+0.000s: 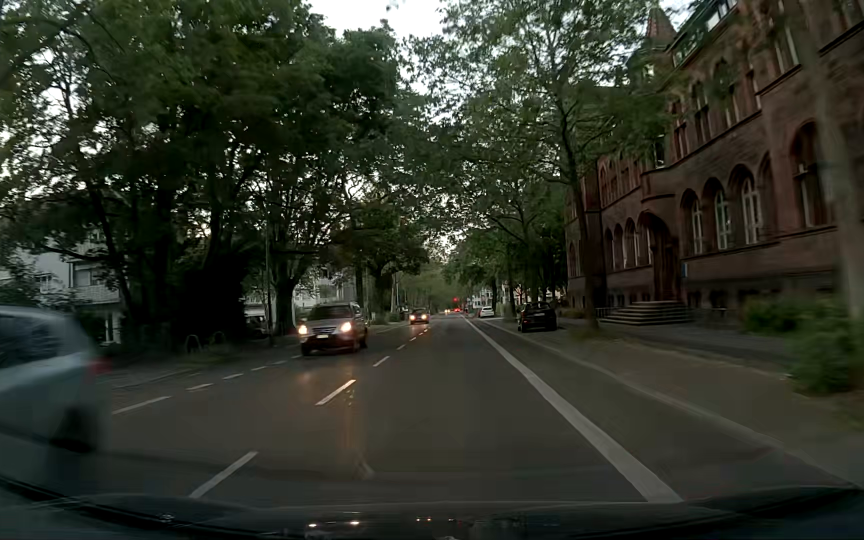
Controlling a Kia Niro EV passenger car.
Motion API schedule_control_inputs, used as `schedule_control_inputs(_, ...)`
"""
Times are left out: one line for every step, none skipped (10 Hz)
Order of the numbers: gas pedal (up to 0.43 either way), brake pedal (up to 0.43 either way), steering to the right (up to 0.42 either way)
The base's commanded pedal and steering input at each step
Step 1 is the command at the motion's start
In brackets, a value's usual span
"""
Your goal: Follow the waypoints while adhering to traffic rules and regulations
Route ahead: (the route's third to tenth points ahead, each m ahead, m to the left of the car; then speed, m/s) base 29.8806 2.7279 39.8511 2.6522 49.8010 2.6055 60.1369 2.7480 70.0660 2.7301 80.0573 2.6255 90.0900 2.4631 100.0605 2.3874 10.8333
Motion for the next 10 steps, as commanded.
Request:
schedule_control_inputs(0.079, 0.0, -0.002)
schedule_control_inputs(0.079, 0.0, 0.0)
schedule_control_inputs(0.067, 0.0, 0.0)
schedule_control_inputs(0.039, 0.0, 0.0)
schedule_control_inputs(0.028, 0.0, 0.0)
schedule_control_inputs(0.02, 0.0, 0.0)
schedule_control_inputs(0.02, 0.0, 0.0)
schedule_control_inputs(0.02, 0.0, 0.0)
schedule_control_inputs(0.02, 0.0, 0.0)
schedule_control_inputs(0.02, 0.0, 0.0)
